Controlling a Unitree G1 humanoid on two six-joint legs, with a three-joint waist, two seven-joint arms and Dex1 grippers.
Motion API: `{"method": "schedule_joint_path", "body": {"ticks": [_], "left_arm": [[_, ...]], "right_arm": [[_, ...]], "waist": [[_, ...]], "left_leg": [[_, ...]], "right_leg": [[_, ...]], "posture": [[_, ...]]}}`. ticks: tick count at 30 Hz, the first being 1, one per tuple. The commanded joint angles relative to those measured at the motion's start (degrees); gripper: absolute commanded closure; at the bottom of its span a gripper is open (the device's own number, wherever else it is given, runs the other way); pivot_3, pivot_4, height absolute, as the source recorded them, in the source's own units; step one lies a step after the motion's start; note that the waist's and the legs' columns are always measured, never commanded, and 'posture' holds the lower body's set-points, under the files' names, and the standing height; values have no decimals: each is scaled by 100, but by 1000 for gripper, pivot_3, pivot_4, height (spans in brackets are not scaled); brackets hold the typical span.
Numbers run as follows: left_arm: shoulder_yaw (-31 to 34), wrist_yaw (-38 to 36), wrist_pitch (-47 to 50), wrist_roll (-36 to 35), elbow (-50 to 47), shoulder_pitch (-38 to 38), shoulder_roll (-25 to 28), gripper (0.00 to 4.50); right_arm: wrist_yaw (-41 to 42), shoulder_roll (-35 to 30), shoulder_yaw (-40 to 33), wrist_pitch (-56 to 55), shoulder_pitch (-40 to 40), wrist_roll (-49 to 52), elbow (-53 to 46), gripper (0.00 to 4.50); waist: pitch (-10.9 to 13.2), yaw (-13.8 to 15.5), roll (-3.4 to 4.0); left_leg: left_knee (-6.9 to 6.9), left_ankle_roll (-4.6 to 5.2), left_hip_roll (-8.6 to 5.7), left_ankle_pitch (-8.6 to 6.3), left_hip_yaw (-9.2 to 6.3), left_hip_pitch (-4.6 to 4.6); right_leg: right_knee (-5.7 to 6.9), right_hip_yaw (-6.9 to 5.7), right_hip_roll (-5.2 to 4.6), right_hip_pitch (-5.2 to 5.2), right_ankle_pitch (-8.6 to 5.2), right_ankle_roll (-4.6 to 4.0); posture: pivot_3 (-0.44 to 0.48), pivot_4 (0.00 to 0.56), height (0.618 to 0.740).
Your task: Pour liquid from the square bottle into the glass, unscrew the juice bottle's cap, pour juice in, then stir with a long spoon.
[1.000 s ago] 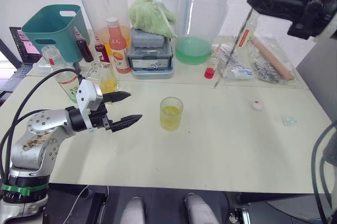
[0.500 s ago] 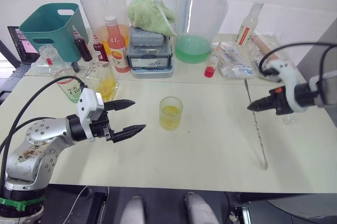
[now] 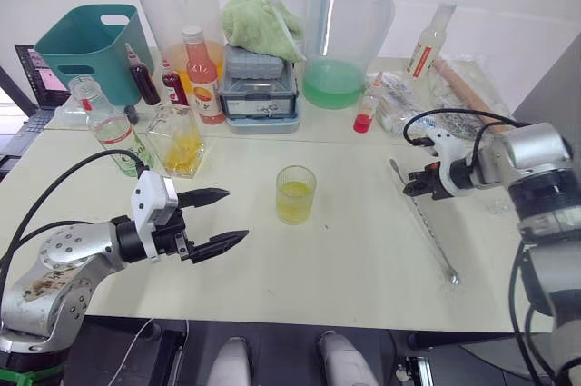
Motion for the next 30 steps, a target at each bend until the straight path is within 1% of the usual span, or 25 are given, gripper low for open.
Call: {"method": "schedule_joint_path", "body": {"ticks": [1, 4, 7, 9, 11, 12, 14, 15, 16, 18, 20, 22, 26, 30], "left_arm": [[37, 125, -53, 168, -145, -44, 121, 0], [22, 115, -82, 164, -158, -36, 143, 0], [49, 132, -124, 239, -115, -68, 159, 0], [124, 123, -173, 291, -46, -68, 182, 0], [275, 98, -287, 410, 79, 11, 225, 0], [322, 91, -337, 454, 126, 41, 237, 0], [356, 302, -506, 708, 416, -74, 202, 0], [367, 375, -642, 870, 638, -143, 200, 0], [386, 386, -772, 997, 829, -157, 208, 0], [406, 371, -936, 1154, 1092, -145, 227, 0], [456, 268, -1059, 1211, 1258, -103, 278, 0], [496, 192, -1141, 1241, 1373, -79, 312, 0], [709, -22, -1553, 1464, 2101, 27, 524, 0], [877, -26, -1940, 1641, 2801, 82, 543, 0]], "right_arm": [[46, 17, -282, -144, -221, -260, 381, 3527], [31, 101, -403, -199, -264, -384, 548, 2542], [128, 63, -505, -141, -289, -447, 429, 1518], [333, -60, -566, 38, -267, -362, 116, 845], [652, -346, -652, 29, -71, -210, -571, 123], [768, -451, -710, -36, 40, -154, -859, 52], [896, -590, -1126, -680, 417, -40, -1555, 52], [1086, -688, -1437, -1172, 740, 84, -2071, 52], [1187, -795, -1781, -1396, 1029, 230, -2516, 52], [1232, -812, -2434, -2073, 1603, 384, -3133, 52], [1413, -734, -2926, -2557, 2051, 613, -3496, 52], [1549, -727, -3138, -2870, 2340, 706, -3737, 52], [1585, -897, -3687, -3041, 3427, 757, -4138, 52], [1481, -832, -4213, -2946, 4280, 933, -4402, 52]], "waist": [[0, -5, 0], [0, -13, 1], [0, -14, 1], [1, -11, 2], [2, -5, 5], [2, -2, 5], [2, 7, 5], [2, 10, 5], [2, 17, 5], [2, 11, 5], [2, 6, 5], [2, -9, 5], [1, -6, 3], [1, -1, 4]], "left_leg": [[0, 0, 0, 0, 0, 0], [0, 0, 1, 0, 0, 0], [0, 0, 0, 0, -1, 1], [0, 0, 0, 0, -1, 1], [0, 0, 0, 0, -1, 1], [-1, 0, 0, 0, -2, -1], [-2, 0, 0, 0, -3, -1], [-2, 0, 0, 0, -4, -1], [-2, 0, 1, 0, -4, 0], [-2, 0, 0, 0, -5, 0], [1, 0, 0, 0, -4, 0], [4, 0, 0, 0, -4, 1], [4, 0, 2, 0, -4, 15], [6, 0, -1, 0, 2, 22]], "right_leg": [[0, 0, 0, 0, 0, 0], [1, 0, 1, 0, 1, -1], [3, 0, 2, 0, 1, -2], [5, 0, 1, 0, 1, -1], [6, 0, 1, -1, 1, -1], [6, -1, 1, -3, 1, -1], [6, -3, 1, -2, 0, 0], [7, -4, 1, -2, 0, 0], [6, -5, 1, -1, -1, 1], [8, -6, 1, 0, -4, 7], [11, -5, 0, 1, -6, 10], [14, -4, 1, 2, -2, 4], [29, -4, 2, 5, -3, 0], [31, 1, 0, 10, -6, 1]], "posture": [[0, 150, 719], [0, 150, 719], [0, 150, 719], [0, 150, 719], [0, 150, 719], [0, 150, 719], [0, 150, 719], [0, 150, 719], [0, 150, 719], [0, 150, 719], [0, 150, 719], [0, 150, 719], [0, 150, 719], [0, 150, 719]]}}
